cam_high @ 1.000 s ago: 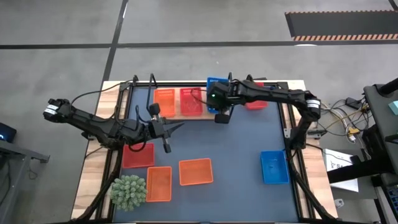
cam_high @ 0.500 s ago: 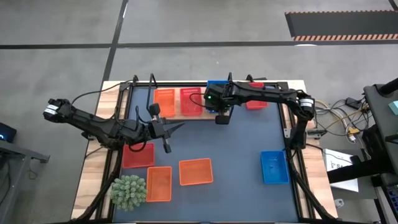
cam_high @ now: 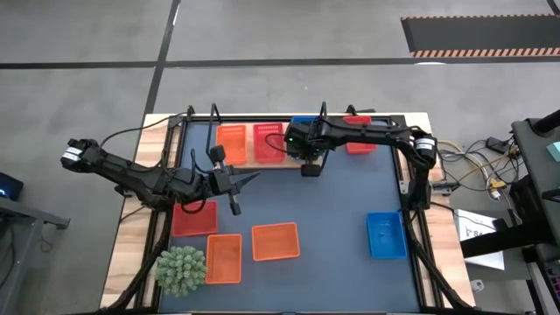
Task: Stack baskets on shelf by color
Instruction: Stack the left blue basket on top of the blue basket on the shelf
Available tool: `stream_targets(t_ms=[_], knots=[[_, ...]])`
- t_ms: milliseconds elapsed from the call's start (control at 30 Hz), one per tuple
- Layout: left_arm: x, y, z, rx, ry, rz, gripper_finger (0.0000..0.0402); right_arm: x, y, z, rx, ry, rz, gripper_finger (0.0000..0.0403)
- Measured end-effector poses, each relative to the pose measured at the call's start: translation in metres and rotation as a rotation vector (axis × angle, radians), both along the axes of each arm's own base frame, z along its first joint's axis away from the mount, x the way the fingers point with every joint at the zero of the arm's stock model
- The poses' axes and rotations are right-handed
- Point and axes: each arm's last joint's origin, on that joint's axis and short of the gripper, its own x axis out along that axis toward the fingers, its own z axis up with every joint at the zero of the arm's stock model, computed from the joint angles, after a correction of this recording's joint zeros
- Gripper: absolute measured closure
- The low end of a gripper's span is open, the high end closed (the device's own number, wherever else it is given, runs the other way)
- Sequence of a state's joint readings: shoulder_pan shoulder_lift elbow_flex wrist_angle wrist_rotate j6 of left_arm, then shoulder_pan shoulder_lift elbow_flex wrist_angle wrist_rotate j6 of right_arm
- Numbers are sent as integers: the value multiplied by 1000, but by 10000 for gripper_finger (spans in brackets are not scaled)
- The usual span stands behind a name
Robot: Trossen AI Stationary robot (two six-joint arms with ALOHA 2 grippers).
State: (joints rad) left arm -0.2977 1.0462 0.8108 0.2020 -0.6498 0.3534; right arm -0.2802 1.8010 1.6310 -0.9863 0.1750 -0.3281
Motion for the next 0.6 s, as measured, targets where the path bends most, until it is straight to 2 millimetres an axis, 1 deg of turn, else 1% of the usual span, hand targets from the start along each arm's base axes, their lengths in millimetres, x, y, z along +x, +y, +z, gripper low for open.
stream_targets(t_ms=[100, 300, 467, 600], knots=[[0, 0, 0, 1, 0, 0, 379, 0, 0, 0, 14, -6, -11, 372], [0, 0, 0, 1, 0, 0, 379, 0, 1, 1, 49, -22, -20, 320], [0, 0, 0, 1, 1, 0, 379, -6, 3, 14, 41, -53, -21, 287], [0, 0, 0, 1, -1, 0, 379, -7, 2, 24, 20, -109, -26, 283]])
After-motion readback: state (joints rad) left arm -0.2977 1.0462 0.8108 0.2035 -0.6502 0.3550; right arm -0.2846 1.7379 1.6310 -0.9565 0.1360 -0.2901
